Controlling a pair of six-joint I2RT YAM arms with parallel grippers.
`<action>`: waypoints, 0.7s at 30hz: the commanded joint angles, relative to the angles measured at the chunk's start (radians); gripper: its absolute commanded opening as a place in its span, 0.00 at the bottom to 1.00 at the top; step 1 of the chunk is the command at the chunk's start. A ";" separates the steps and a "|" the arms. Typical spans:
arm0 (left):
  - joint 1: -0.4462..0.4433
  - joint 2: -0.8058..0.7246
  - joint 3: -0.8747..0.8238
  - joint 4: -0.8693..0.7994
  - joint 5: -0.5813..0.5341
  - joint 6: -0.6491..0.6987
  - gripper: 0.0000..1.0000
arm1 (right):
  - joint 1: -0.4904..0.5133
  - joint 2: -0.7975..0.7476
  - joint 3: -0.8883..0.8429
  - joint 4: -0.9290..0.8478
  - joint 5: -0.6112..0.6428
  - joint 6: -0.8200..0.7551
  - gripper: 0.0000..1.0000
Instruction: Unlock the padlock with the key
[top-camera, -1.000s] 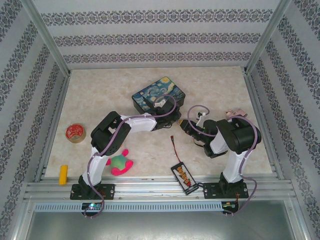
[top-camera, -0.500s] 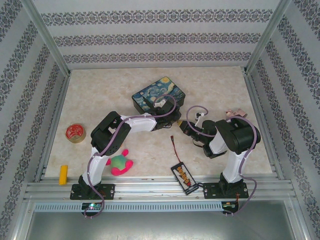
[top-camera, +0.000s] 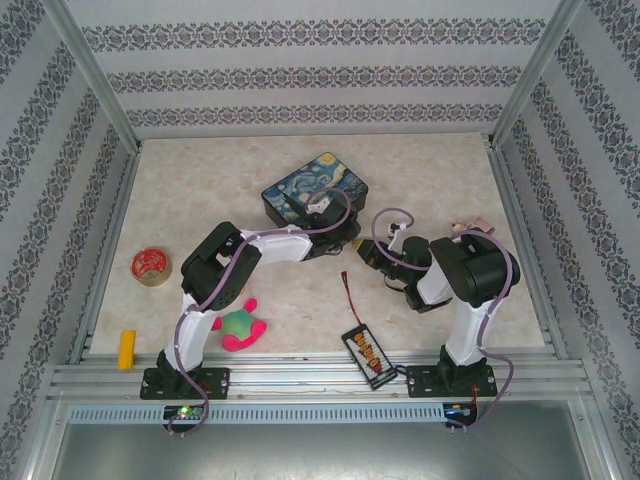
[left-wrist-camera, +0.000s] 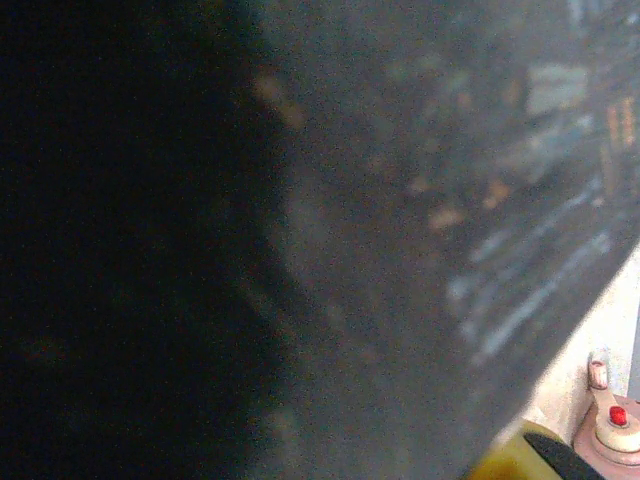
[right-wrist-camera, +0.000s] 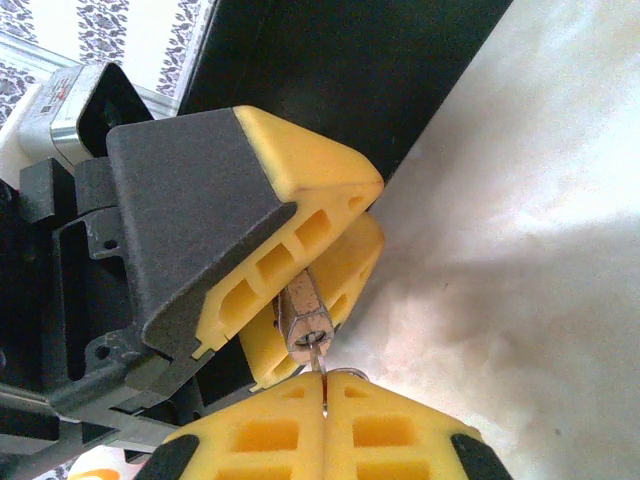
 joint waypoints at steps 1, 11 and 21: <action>-0.020 0.032 -0.005 -0.071 0.094 -0.018 0.16 | 0.000 0.012 0.062 0.062 -0.041 0.025 0.00; -0.026 0.020 -0.016 -0.105 0.076 0.013 0.16 | -0.028 0.034 0.072 0.061 -0.044 0.121 0.00; -0.026 0.013 -0.018 -0.111 0.076 0.033 0.16 | -0.036 0.033 0.073 0.062 -0.058 0.207 0.00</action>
